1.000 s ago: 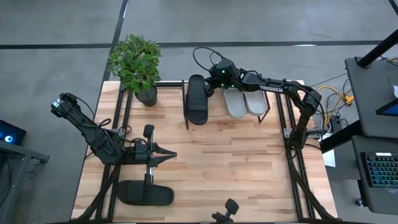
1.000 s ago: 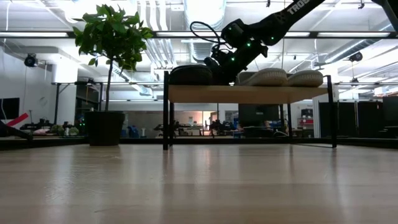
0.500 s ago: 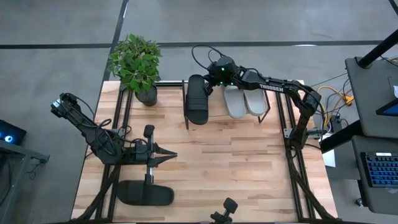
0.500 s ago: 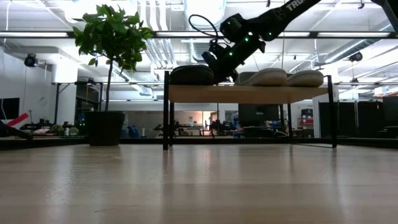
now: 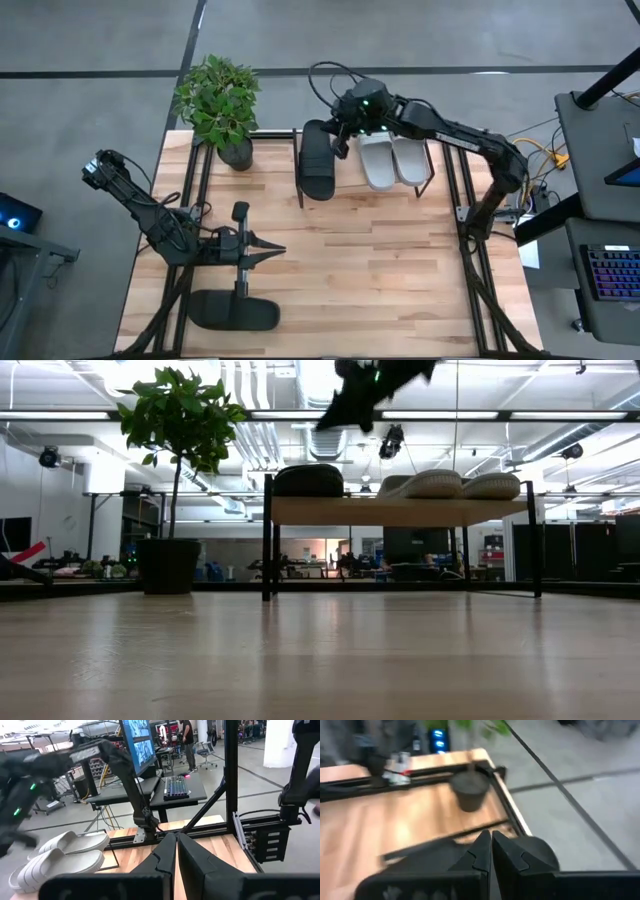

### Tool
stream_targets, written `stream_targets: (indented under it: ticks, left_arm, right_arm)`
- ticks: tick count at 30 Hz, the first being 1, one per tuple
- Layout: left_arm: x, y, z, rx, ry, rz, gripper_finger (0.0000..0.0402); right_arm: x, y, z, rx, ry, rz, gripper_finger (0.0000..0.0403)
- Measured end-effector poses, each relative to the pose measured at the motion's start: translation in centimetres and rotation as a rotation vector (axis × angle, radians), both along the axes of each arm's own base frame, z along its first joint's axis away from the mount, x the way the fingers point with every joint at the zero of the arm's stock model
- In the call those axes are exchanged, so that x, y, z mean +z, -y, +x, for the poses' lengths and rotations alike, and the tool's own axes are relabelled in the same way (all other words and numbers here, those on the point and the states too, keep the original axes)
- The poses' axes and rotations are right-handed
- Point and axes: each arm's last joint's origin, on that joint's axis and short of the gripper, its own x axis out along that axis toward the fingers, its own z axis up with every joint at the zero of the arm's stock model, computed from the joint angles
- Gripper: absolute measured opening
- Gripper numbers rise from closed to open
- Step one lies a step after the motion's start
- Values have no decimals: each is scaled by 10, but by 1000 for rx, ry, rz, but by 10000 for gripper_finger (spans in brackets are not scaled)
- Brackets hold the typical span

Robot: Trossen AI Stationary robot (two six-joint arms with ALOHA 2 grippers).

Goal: Pick and place slides into the shelf
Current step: Put the black slide on the shelf

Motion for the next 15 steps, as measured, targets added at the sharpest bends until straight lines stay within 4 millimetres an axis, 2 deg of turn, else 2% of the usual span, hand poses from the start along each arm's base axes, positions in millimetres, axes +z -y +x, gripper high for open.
stream_targets:
  ticks: [4, 8, 11, 15]
  left_arm:
    - [-1, -1, -1, -1, -13, 23, 4]
    - [-3, 0, -6, -15, -47, 63, 4]
    - [-5, 1, -11, -33, -73, 77, 4]
    - [-9, 6, -16, -60, -109, 108, 4]
  right_arm:
    - [32, -45, -14, 108, 31, -34, 8]
    - [55, -93, -41, 219, 56, -46, 8]
    - [62, -129, -66, 283, 89, -62, 8]
    - [57, -171, -98, 237, 150, -121, 8]
